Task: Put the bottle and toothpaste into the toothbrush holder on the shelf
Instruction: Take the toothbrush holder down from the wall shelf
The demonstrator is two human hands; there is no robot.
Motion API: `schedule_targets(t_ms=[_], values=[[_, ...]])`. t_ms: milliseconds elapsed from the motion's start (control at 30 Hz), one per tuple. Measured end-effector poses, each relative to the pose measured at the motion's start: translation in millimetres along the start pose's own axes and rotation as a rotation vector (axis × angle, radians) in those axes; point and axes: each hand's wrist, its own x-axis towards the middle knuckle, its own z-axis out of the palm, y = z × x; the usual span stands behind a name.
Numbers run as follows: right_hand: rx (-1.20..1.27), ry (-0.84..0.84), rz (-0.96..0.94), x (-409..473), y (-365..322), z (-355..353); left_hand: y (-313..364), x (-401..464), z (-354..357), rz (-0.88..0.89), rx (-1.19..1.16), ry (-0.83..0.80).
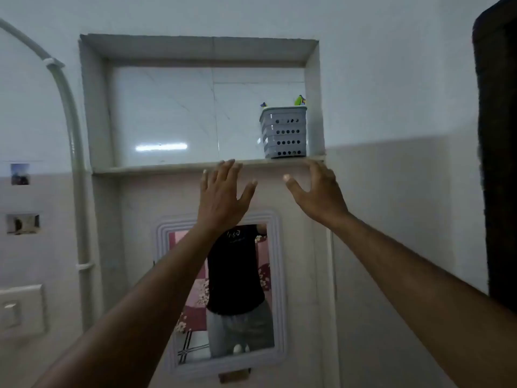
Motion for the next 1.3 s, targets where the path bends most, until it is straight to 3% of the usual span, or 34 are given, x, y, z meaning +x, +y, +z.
schedule_targets(t_ms=[100, 333, 567, 800, 1000, 1300], values=[[0.026, 0.110, 0.005, 37.3, -2.5, 11.3, -4.5, 30.6, 14.8, 0.016, 0.006, 0.038], [0.057, 0.194, -0.039, 103.7, -5.2, 31.3, -0.4, 80.9, 44.8, 0.000, 0.054, 0.050], [0.171, 0.198, -0.004, 121.3, -4.8, 47.0, -3.5, 80.4, 63.7, 0.007, 0.171, 0.120], [0.233, 0.334, 0.020, 117.2, -0.5, 42.0, -4.5, 82.6, 63.5, 0.008, 0.182, 0.095], [0.316, 0.304, 0.071, 118.2, -5.3, 31.6, 1.6, 82.6, 56.2, -0.035, 0.137, 0.044], [0.356, 0.433, 0.066, 93.5, -14.8, 17.1, 16.7, 75.6, 32.6, -0.092, -0.122, 0.050]])
